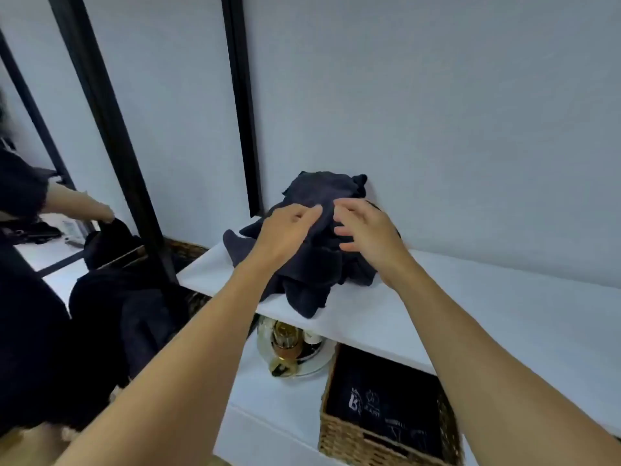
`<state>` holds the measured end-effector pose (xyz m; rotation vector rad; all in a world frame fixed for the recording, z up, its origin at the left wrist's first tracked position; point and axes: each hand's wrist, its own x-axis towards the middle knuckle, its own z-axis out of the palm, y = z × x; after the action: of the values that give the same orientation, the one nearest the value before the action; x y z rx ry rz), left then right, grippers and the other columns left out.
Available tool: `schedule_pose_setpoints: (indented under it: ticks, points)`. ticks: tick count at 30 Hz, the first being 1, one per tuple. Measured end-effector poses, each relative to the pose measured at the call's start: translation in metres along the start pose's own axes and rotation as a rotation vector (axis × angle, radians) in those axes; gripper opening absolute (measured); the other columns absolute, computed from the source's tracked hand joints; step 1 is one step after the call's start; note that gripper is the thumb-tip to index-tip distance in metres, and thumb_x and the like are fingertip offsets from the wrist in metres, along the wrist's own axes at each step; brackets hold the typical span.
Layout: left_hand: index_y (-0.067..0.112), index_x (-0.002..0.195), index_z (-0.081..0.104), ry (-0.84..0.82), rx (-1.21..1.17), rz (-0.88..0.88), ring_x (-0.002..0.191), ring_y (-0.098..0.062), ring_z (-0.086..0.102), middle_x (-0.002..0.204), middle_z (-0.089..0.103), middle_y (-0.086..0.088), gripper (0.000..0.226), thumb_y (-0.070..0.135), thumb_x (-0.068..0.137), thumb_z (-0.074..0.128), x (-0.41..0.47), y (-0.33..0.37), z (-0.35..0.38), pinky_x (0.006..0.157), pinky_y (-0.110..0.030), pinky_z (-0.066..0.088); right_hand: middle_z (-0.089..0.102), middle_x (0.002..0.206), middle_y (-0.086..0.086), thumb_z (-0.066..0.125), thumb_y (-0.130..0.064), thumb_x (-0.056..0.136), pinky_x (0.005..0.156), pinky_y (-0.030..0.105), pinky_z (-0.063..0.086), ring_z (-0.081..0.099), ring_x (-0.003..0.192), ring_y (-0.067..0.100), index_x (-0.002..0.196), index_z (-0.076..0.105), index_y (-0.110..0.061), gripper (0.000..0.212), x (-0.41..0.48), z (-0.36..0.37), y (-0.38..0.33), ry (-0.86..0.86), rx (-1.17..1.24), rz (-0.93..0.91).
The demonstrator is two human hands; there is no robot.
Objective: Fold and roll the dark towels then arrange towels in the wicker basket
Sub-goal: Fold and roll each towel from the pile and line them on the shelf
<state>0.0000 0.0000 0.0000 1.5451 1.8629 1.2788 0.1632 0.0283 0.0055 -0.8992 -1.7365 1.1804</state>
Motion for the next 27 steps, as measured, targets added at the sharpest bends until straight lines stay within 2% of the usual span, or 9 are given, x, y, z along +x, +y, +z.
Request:
schedule_pose_setpoints:
  ticks: [2,5,9,11,14,18,21,24,27]
  points:
    - [0.020,0.103,0.067,0.007,0.192,0.031,0.095,-0.015,0.063,0.099,0.068,0.005,0.033,0.049,0.091,0.057,0.024,-0.016,0.005,0.079,-0.029,0.047,0.066,0.105,-0.007,0.054,-0.025,0.097,0.083,0.035,0.059,0.066,0.097,0.013,0.121,0.062,-0.030,0.025,0.027,0.010,0.008,0.021,-0.135,0.010]
    - [0.023,0.096,0.060,0.000,0.404,0.010,0.083,-0.014,0.060,0.088,0.063,0.009,0.033,0.054,0.084,0.063,0.057,-0.038,0.015,0.069,-0.031,0.046,0.067,0.094,-0.005,0.051,-0.013,0.093,0.080,0.040,0.059,0.067,0.090,0.016,0.121,0.063,-0.028,0.034,0.065,0.024,0.028,0.058,-0.310,0.031]
    - [0.017,0.089,0.057,-0.064,0.620,0.091,0.080,-0.022,0.060,0.083,0.060,0.002,0.025,0.042,0.088,0.062,0.080,-0.042,0.023,0.063,-0.034,0.044,0.069,0.106,0.002,0.046,-0.007,0.088,0.080,0.035,0.054,0.065,0.094,0.022,0.123,0.059,-0.028,0.043,0.098,0.035,0.046,0.096,-0.536,0.053]
    - [0.013,0.086,0.059,-0.089,0.623,0.110,0.081,-0.025,0.061,0.083,0.062,-0.002,0.019,0.032,0.088,0.060,0.091,-0.039,0.021,0.066,-0.037,0.048,0.068,0.108,0.000,0.047,-0.006,0.088,0.075,0.027,0.045,0.062,0.096,0.020,0.124,0.059,-0.026,0.043,0.106,0.036,0.047,0.090,-0.633,0.010]
    - [0.007,0.080,0.065,-0.077,0.539,0.123,0.077,-0.028,0.065,0.080,0.068,-0.009,0.018,0.023,0.085,0.059,0.108,-0.024,0.009,0.071,-0.044,0.056,0.061,0.098,-0.005,0.053,-0.004,0.085,0.072,0.026,0.041,0.058,0.094,0.016,0.124,0.060,-0.024,0.044,0.116,0.028,0.037,-0.019,-0.732,-0.051]
    - [0.003,0.074,0.064,-0.255,0.621,0.036,0.061,-0.025,0.065,0.068,0.066,-0.008,0.034,0.034,0.085,0.068,0.113,-0.012,-0.009,0.071,-0.039,0.059,0.052,0.114,0.003,0.061,-0.010,0.086,0.066,0.035,0.043,0.058,0.093,0.026,0.128,0.051,-0.021,0.045,0.114,0.026,0.030,-0.171,-1.110,-0.178]
    - [0.010,0.063,0.055,-0.426,0.702,-0.068,0.047,-0.018,0.058,0.053,0.059,-0.001,0.043,0.047,0.079,0.073,0.100,-0.021,0.000,0.065,-0.036,0.057,0.050,0.107,0.004,0.055,-0.017,0.094,0.056,0.034,0.033,0.054,0.083,0.024,0.125,0.049,-0.018,0.031,0.112,0.029,0.033,-0.180,-1.354,-0.363]
    - [0.018,0.062,0.044,-0.296,0.719,0.000,0.064,-0.023,0.057,0.060,0.052,0.001,0.034,0.034,0.080,0.068,0.094,-0.032,0.015,0.061,-0.037,0.049,0.042,0.090,0.000,0.044,-0.017,0.099,0.048,0.031,0.020,0.042,0.071,0.021,0.116,0.055,-0.017,0.021,0.114,0.027,0.036,-0.182,-1.407,-0.468]
    - [0.017,0.059,0.042,-0.216,0.653,0.036,0.064,-0.023,0.053,0.060,0.049,0.001,0.030,0.025,0.080,0.061,0.094,-0.028,0.012,0.056,-0.033,0.040,0.050,0.091,0.000,0.042,-0.017,0.098,0.051,0.033,0.028,0.046,0.070,0.021,0.105,0.057,-0.018,0.017,0.118,0.025,0.034,-0.180,-1.347,-0.498]
